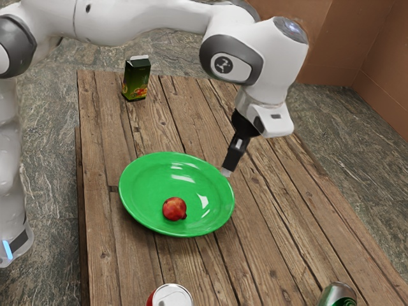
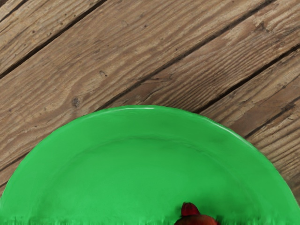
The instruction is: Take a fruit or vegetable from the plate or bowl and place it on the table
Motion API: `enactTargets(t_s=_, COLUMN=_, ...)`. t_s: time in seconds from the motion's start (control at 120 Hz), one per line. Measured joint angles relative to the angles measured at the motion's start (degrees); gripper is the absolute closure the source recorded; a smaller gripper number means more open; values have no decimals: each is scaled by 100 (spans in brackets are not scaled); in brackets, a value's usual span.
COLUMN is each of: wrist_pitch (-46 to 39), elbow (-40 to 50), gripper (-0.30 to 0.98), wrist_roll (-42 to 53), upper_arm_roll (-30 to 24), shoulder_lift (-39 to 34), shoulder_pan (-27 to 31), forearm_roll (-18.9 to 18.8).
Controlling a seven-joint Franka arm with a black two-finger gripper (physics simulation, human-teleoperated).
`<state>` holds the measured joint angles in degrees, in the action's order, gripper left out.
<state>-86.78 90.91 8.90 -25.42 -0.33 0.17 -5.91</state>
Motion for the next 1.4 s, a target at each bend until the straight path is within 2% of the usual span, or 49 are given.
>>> enactTargets(t_s=0.075, wrist_pitch=-190, elbow=1098, gripper=0, wrist_roll=-65, upper_arm_roll=-57, shoulder_lift=-672, shoulder_pan=-171, forearm_roll=251)
enactTargets(t_s=0.158, wrist_pitch=-429, elbow=1933, gripper=0, wrist_roll=-112, upper_arm_roll=-47, shoulder_lift=-1216, shoulder_pan=50, forearm_roll=502)
enactTargets(t_s=0.35, wrist_pitch=-1167, elbow=3248, gripper=0, wrist_roll=-19, upper_arm_roll=166, shoulder_lift=-2262, shoulder_pan=122, forearm_roll=1092)
enactTargets(t_s=0.65, wrist_pitch=-1833, elbow=3530, gripper=0, wrist_roll=202, upper_arm_roll=45, shoulder_lift=-2510, shoulder_pan=115, forearm_roll=1450)
enactTargets(t_s=0.967, wrist_pitch=-2155, elbow=3954, gripper=0, wrist_roll=307, upper_arm_roll=14, shoulder_lift=-2568, shoulder_pan=114, forearm_roll=1501)
enactTargets(t_s=1.4, wrist_pitch=-2019, elbow=4095, gripper=0, wrist_roll=382, upper_arm_roll=192, shoulder_lift=-2689, shoulder_pan=147, forearm_roll=1497)
